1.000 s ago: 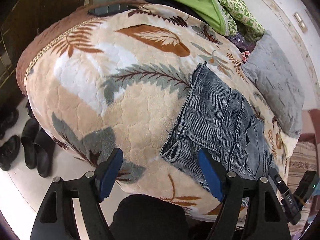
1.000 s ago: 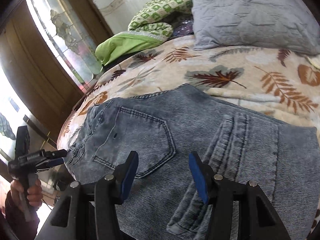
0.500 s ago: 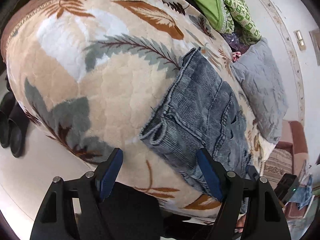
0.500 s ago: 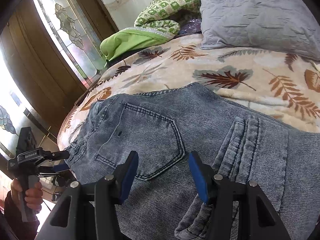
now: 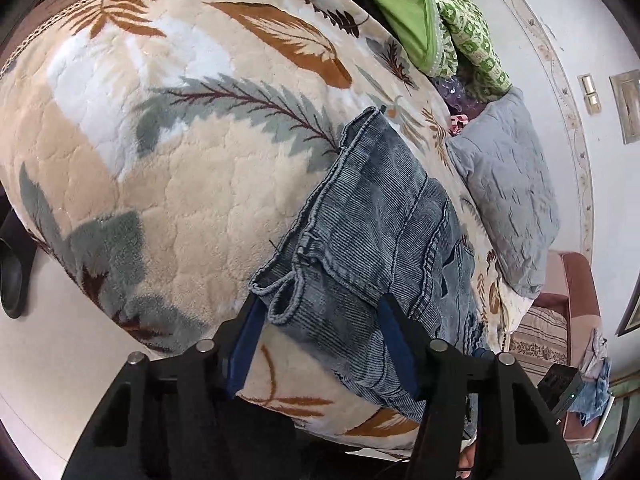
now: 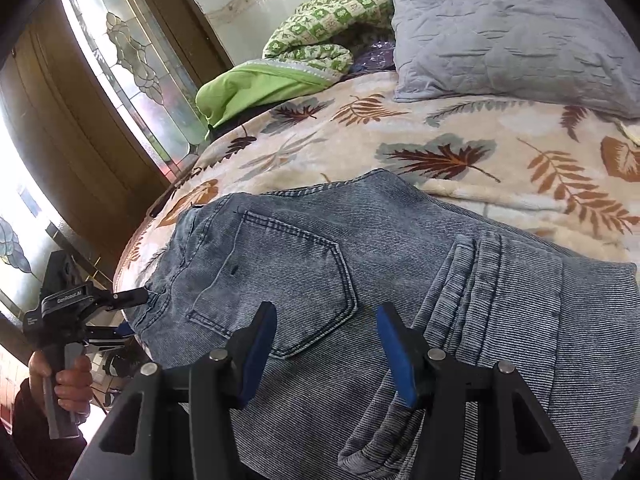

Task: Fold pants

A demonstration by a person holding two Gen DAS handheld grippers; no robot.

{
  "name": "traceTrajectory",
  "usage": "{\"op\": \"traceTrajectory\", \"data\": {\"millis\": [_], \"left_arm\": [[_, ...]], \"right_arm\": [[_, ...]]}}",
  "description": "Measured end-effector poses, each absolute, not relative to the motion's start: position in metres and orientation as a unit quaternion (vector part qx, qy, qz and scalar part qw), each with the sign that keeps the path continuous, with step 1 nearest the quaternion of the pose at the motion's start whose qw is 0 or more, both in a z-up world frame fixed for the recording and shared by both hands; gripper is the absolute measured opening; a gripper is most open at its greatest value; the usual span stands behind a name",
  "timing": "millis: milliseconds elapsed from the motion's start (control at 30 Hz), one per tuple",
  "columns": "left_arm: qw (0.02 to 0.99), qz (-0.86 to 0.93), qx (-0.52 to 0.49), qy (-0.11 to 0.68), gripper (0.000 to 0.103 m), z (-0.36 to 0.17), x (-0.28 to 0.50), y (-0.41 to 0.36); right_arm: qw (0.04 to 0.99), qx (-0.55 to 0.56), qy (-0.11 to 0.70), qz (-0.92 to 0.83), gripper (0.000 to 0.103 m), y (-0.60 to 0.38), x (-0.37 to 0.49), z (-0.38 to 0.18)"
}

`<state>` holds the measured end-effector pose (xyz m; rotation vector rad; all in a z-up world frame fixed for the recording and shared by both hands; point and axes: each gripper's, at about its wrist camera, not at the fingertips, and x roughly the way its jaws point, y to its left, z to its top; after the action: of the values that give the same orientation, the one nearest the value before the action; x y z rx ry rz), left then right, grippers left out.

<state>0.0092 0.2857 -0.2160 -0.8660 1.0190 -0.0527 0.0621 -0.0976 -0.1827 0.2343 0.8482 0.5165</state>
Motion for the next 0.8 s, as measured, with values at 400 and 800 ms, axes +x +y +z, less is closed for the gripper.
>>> {"op": "traceTrajectory", "data": {"millis": [400, 800], "left_arm": [[0.766, -0.027, -0.421, 0.485, 0.053, -0.220, 0.004, 0.284], [0.766, -0.019, -0.433, 0.475, 0.053, -0.215, 0.015, 0.283]], "right_arm": [[0.873, 0.108, 0.407, 0.246, 0.056, -0.095, 0.062, -0.183], [0.874, 0.111, 0.406, 0.242, 0.056, -0.100, 0.062, -0.182]]}}
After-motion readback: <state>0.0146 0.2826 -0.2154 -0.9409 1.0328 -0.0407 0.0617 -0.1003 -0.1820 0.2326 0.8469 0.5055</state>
